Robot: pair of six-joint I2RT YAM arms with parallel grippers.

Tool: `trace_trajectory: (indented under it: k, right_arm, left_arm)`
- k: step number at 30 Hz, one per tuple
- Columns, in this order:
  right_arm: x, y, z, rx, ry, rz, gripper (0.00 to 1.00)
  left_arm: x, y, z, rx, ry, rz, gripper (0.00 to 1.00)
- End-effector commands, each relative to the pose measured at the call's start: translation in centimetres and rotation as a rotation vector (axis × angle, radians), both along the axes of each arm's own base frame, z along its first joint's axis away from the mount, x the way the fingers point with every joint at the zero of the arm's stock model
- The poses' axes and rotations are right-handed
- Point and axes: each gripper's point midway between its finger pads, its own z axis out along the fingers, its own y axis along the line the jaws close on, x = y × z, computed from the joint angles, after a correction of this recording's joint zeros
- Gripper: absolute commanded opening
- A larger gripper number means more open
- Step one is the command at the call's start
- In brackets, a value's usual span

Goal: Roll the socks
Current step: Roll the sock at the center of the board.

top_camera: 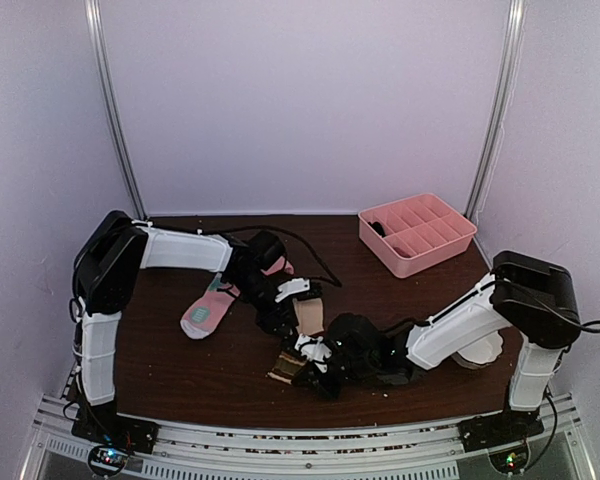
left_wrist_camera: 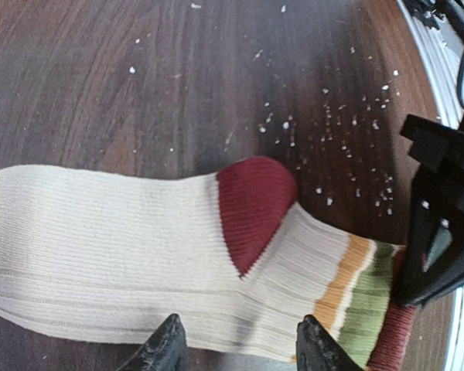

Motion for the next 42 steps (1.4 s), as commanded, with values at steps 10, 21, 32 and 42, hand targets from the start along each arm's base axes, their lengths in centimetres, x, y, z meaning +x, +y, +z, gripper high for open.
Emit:
trace_trajectory:
  k: [10, 21, 32, 42]
  right_arm:
    - [-2.5, -4.5, -5.8, -0.196, 0.267, -0.049, 0.00]
    - [-2.9, -4.6, -5.4, -0.128, 0.432, -0.085, 0.00]
    - [-1.7, -6.1, -7.3, -0.166, 0.642, -0.109, 0.00]
    - [-1.4, -7.2, -9.5, -0.192, 0.753, -0.148, 0.00]
  left_arm:
    - [2.3, 0.6, -3.9, 0.166, -0.116, 0.052, 0.45]
    - [3.5, 3.4, -3.6, 0.220, -0.164, 0.125, 0.43]
    - [1.4, 4.0, 5.9, -0.012, -0.190, 0.053, 0.58]
    - [-7.3, 4.8, 3.8, -0.040, -0.023, -0.218, 0.47]
